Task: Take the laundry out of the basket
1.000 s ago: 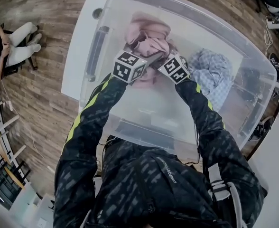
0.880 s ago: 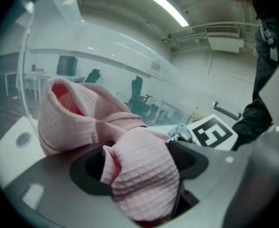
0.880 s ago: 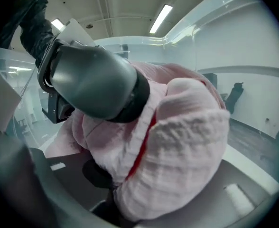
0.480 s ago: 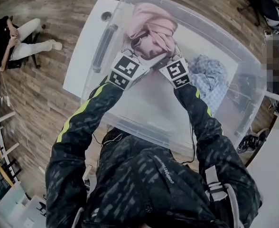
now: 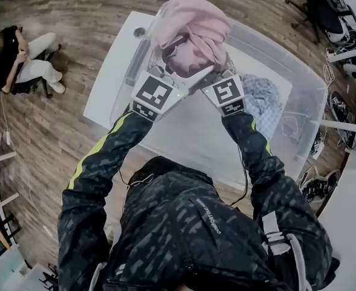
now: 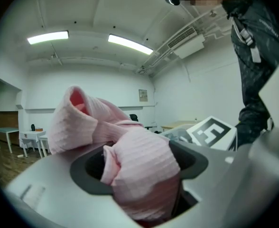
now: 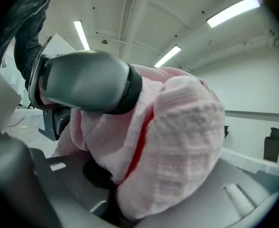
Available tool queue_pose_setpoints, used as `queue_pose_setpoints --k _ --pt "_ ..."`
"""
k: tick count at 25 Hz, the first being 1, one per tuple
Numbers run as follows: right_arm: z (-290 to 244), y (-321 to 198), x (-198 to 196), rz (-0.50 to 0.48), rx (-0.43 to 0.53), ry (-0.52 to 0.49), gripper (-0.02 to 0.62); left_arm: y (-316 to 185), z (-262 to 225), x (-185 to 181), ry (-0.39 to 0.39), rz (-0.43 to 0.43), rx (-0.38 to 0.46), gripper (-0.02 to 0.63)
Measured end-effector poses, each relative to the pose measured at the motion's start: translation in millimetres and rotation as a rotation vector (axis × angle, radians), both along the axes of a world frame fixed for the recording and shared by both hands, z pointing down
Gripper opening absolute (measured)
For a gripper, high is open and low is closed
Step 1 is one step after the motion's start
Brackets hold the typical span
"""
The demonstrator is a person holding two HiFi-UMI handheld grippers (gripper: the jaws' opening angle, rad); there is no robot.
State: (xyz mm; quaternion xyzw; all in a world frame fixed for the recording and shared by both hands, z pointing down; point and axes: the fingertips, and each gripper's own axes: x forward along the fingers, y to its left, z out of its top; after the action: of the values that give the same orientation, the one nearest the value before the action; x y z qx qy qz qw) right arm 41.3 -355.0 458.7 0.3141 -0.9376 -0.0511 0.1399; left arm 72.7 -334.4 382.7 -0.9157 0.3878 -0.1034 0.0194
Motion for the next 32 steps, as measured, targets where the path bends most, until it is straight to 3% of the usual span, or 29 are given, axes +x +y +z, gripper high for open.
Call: queue_pose_setpoints --k 6,17,25,32 --pt "-49 19 -1 0.017 0.048 0.005 0.202 24 -52 -5 0.055 0.007 0.084 0.350" --pt "-106 40 1 0.085 0.108 0.036 0.202 51 -109 -11 0.119 0.071 0.164 0.342" --pt "-153 38 -25 0.190 0.203 0.021 0.204 60 -152 -42 0.142 0.188 0.237 0.333" --pt "-179 28 -51 0.306 0.217 0.036 0.206 51 -177 -76 0.163 0.308 0.241 0.325"
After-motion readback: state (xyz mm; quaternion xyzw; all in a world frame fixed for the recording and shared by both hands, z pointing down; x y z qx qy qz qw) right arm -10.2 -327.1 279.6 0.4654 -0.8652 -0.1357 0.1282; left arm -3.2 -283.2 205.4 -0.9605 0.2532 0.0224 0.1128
